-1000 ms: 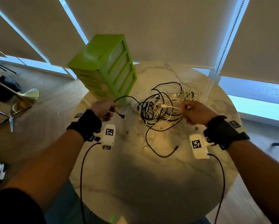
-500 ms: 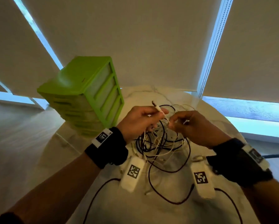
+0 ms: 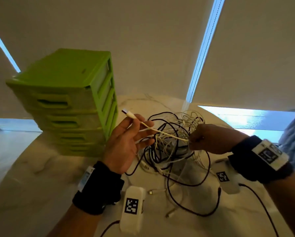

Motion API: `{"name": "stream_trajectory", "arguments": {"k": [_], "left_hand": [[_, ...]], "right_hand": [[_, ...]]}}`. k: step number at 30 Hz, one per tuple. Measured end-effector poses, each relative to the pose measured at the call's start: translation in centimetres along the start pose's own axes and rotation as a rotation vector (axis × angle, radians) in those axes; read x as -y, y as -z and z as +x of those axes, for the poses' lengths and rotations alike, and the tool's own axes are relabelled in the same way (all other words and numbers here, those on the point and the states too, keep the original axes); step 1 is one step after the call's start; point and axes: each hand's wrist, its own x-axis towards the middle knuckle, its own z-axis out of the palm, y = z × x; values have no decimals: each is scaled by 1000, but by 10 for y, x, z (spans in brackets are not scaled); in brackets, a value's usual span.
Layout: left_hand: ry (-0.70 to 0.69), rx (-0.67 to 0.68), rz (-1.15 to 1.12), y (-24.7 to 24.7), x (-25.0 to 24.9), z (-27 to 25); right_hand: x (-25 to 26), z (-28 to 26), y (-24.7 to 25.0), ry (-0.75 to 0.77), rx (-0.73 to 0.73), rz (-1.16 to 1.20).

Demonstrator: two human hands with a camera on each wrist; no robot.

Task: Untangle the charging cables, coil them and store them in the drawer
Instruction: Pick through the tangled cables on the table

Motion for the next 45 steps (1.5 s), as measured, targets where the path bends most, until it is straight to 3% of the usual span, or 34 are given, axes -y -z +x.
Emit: {"name": "stream_trajectory", "arguments": {"k": [5, 10, 14, 17, 25, 30, 32, 34, 37, 42, 45], "left_hand": [[7, 106, -3, 18, -1, -4], [-94, 93, 20, 30, -12, 1], [-102, 107, 57, 34, -20, -11], [-111, 125, 73, 31, -26, -18], [-151, 74, -6, 25, -35, -22], [-152, 18, -130, 26, -32, -21], [-159, 36, -97, 21, -29, -22], [-162, 58, -42, 14, -27, -24], [-182, 99, 133, 2, -20, -19], [-178, 275, 463, -19, -3, -11], [-242, 171, 518, -12, -2, -8]], "right_hand": [[16, -10, -13, -102, -89, 42], [31, -17, -17, -203, -207, 42], [49, -18, -13, -260, -122, 88], [49, -17, -12, -280, -176, 64], [39, -31, -23, -134, -524, 218], [40, -48, 6, 54, -801, 383], [49, -53, 19, 142, -872, 564], [57, -54, 29, 216, -858, 712], [75, -50, 37, 287, -748, 620], [105, -40, 38, 400, -624, 521], [100, -39, 40, 337, -601, 391]]}}
